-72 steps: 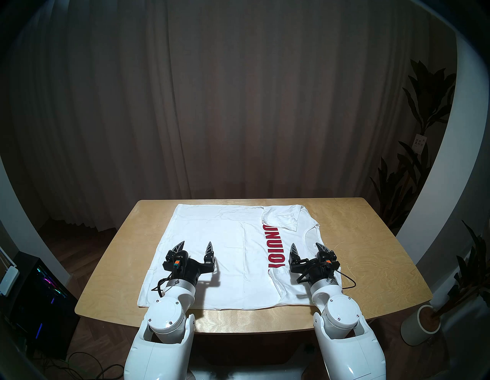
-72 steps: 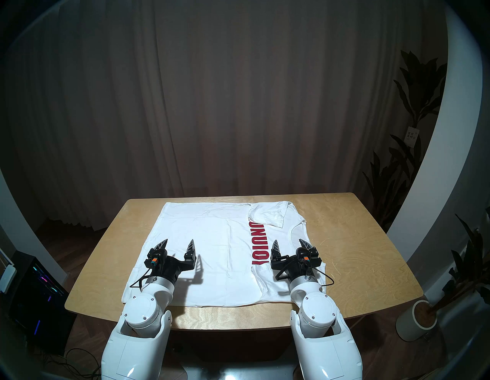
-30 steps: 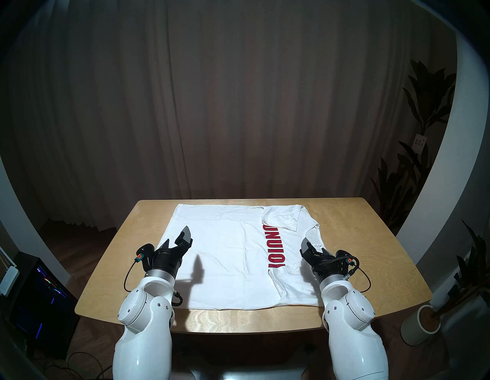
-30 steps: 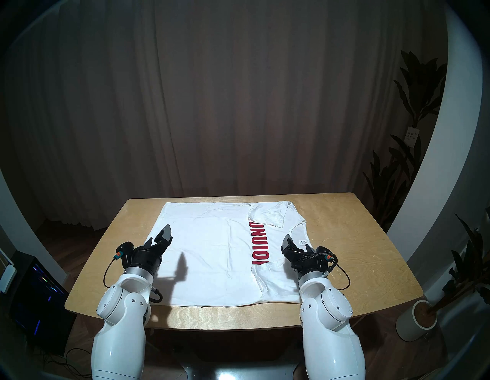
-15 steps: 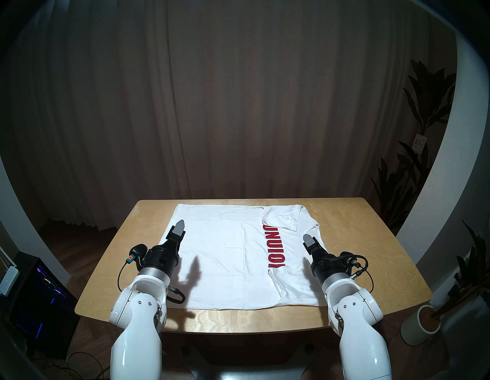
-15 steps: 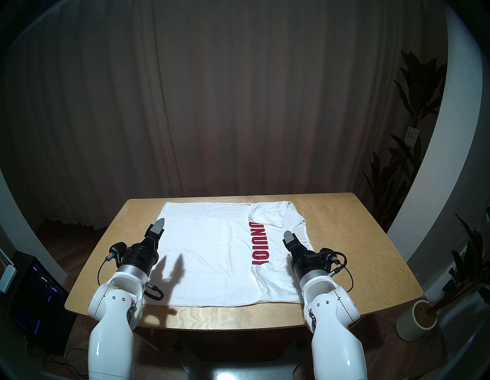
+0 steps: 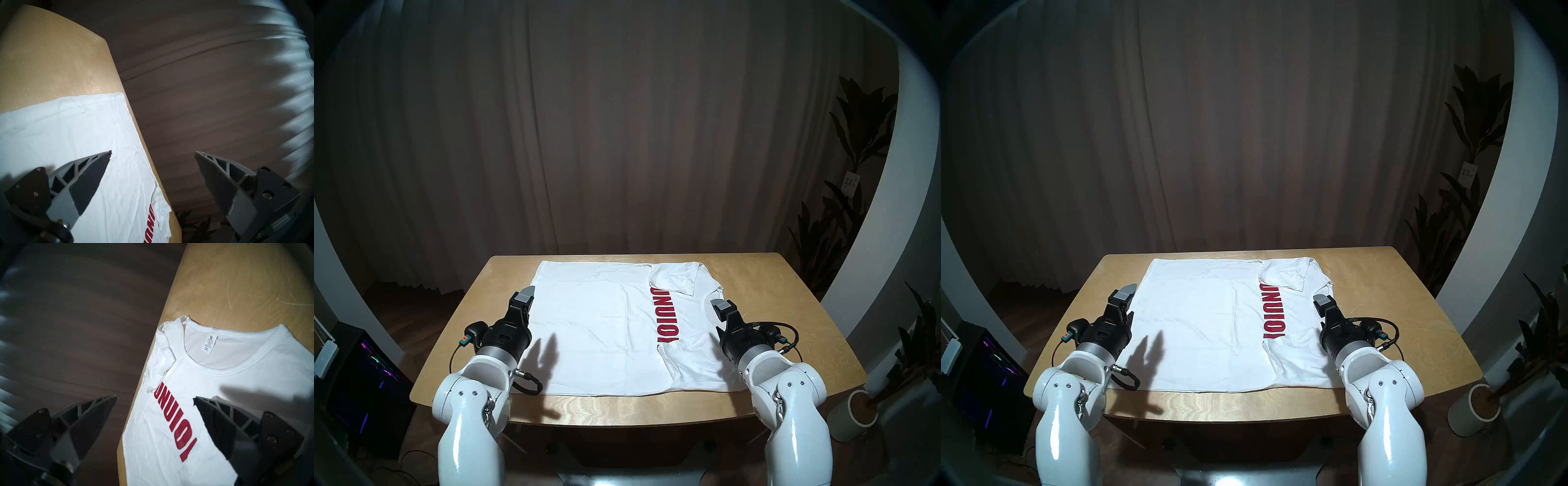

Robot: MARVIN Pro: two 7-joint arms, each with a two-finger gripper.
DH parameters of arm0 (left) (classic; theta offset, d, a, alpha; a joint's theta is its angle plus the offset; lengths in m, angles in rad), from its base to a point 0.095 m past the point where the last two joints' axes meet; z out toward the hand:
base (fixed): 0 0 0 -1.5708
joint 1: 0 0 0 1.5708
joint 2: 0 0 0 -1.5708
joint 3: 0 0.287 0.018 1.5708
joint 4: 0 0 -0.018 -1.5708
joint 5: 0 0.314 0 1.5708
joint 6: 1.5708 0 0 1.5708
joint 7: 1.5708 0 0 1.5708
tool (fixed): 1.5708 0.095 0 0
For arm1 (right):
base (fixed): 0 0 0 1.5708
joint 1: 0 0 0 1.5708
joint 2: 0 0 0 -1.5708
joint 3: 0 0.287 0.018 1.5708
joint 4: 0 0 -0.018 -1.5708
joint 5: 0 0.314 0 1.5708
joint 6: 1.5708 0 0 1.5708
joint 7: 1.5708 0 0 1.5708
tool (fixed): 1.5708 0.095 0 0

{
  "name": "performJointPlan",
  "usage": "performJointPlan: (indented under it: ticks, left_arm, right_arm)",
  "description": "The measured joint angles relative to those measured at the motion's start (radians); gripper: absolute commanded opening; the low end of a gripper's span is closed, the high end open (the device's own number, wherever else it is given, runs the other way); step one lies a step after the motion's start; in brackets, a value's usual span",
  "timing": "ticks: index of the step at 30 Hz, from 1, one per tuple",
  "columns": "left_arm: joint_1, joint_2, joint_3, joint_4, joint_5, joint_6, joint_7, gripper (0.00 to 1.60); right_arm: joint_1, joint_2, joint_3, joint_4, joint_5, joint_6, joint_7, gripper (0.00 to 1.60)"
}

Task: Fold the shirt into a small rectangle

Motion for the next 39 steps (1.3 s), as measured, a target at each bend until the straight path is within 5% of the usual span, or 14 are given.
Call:
performJointPlan:
  ticks: [8,15,28,39]
  left_arm:
    - [0.054,-0.016,-0.036,-0.037,-0.152,0.104,0.007,1.6]
    - [0.106,-0.023,-0.079,-0.046,-0.24,0.164,-0.002,1.6]
    - [0.186,-0.023,-0.124,-0.034,-0.257,0.206,-0.025,1.6]
    - [0.224,-0.062,-0.122,-0.021,-0.267,0.192,-0.039,1.6]
  right_arm:
    - [-0.033,-0.008,0.061,-0.034,0.13,0.067,-0.044,1.6]
    - [-0.087,0.006,0.094,-0.049,0.172,0.113,0.035,1.6]
    - [-0.156,0.008,0.139,0.001,0.181,0.113,0.224,1.6]
    - [-0.196,-0.012,0.147,0.076,0.167,0.081,0.296,1.6]
